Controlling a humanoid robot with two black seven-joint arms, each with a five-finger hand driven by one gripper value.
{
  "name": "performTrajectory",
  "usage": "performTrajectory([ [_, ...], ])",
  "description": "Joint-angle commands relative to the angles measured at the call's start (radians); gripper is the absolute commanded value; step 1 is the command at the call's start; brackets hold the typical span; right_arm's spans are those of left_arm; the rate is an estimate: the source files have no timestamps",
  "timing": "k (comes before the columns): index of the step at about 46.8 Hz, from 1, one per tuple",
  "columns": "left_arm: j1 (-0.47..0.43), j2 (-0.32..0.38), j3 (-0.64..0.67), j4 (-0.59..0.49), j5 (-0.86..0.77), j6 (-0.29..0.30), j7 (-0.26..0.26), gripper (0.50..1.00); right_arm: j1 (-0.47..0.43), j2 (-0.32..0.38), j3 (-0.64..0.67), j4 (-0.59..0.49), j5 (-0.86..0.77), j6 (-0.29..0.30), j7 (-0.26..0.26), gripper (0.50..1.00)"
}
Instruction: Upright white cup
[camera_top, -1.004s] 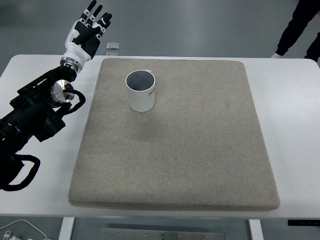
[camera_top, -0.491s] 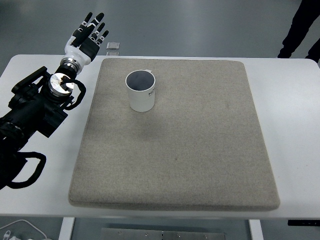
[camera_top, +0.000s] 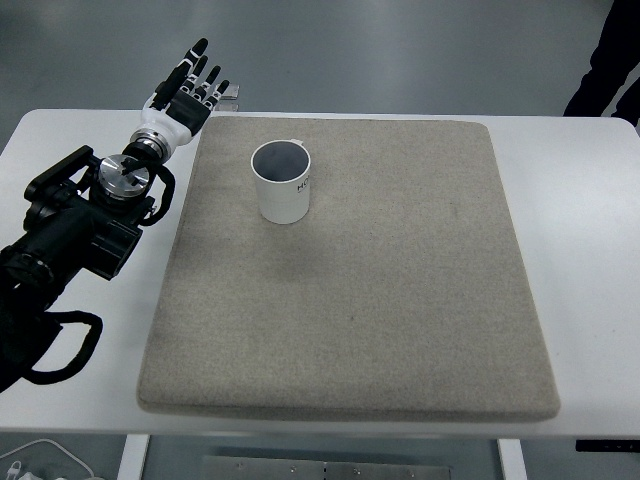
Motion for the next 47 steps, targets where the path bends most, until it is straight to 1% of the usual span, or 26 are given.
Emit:
performTrajectory([
  [1, 0.003, -0.002, 0.0, 0.001, -0.002, -0.001, 0.0, 0.994, 0.0, 0.0, 0.0, 0.0, 0.0, 0.0, 0.0, 0.93],
  [9, 0.021, -0.012, 0.002, 0.001, 0.0, -0.011, -0.001, 0.994, 0.0, 0.0, 0.0, 0.0, 0.001, 0.0, 0.002, 0.93],
  [15, 0.02, -0.014, 0.014, 0.001, 0.015, -0.014, -0.02, 0.994, 0.0, 0.0, 0.002, 0.0, 0.001, 0.0, 0.002, 0.93],
  [25, 0.02, -0.019, 0.032, 0.004, 0.023, -0.018, -0.021, 0.99, 0.0, 0.0, 0.002, 0.0, 0.001, 0.0, 0.0, 0.93],
  [30, 0.015, -0.019, 0.055, 0.004, 0.043, -0.016, -0.032, 0.988, 0.0, 0.0, 0.002, 0.0, 0.001, 0.0, 0.002, 0.93],
  [47, 0.009, -0.016, 0.055, 0.003, 0.066, -0.013, -0.037, 0.988, 0.0, 0.0, 0.002, 0.0, 0.001, 0.0, 0.0, 0.93],
])
